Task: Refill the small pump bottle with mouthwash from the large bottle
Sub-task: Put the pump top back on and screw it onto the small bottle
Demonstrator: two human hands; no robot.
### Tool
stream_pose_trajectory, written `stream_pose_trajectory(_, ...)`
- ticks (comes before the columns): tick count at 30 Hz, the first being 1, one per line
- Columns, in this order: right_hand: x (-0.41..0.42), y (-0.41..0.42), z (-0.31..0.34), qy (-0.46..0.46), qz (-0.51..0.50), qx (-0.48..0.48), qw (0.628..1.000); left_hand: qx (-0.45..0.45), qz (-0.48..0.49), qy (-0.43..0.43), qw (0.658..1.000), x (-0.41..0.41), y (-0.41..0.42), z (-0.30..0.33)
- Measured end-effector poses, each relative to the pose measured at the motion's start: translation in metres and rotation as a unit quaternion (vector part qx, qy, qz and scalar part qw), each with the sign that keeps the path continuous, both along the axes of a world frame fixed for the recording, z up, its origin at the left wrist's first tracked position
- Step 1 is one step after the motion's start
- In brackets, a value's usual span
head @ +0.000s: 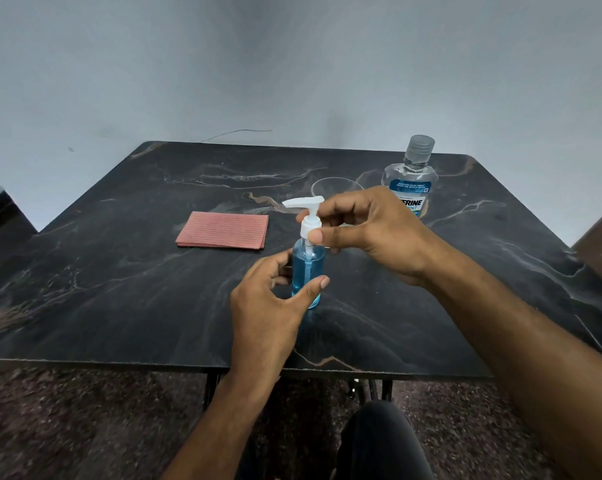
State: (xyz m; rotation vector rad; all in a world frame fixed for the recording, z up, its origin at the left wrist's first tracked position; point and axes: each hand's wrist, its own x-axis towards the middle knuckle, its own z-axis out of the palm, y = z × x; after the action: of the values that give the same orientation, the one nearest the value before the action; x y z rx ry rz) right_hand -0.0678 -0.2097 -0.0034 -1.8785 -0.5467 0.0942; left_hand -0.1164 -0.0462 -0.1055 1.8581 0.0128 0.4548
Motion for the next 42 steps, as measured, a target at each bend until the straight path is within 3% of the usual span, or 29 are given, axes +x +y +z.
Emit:
stream_pose_trajectory(6,0.001,-0.004,0.004,-0.012,0.011,-0.047,0.999,0.004,-0.001,0.002,1.0,0.0,0.0,0.001)
stream_pose_trajectory(25,-0.008,0.016,-0.005,-0.148,-0.107,-0.187,0.965,0.017,-0.002,-0.005,1.0,0.0,0.001,0.002)
stream_pose_trajectory(33,-0.007,0.005,-0.004,-0.077,-0.056,-0.038,0.995,0.008,-0.001,-0.006,1.0,0.0,0.0,-0.001)
stream_pose_trajectory(42,-0.005,0.002,-0.003,-0.069,-0.037,-0.062,0.995,0.011,0.003,-0.002,1.0,-0.001,0.0,0.001)
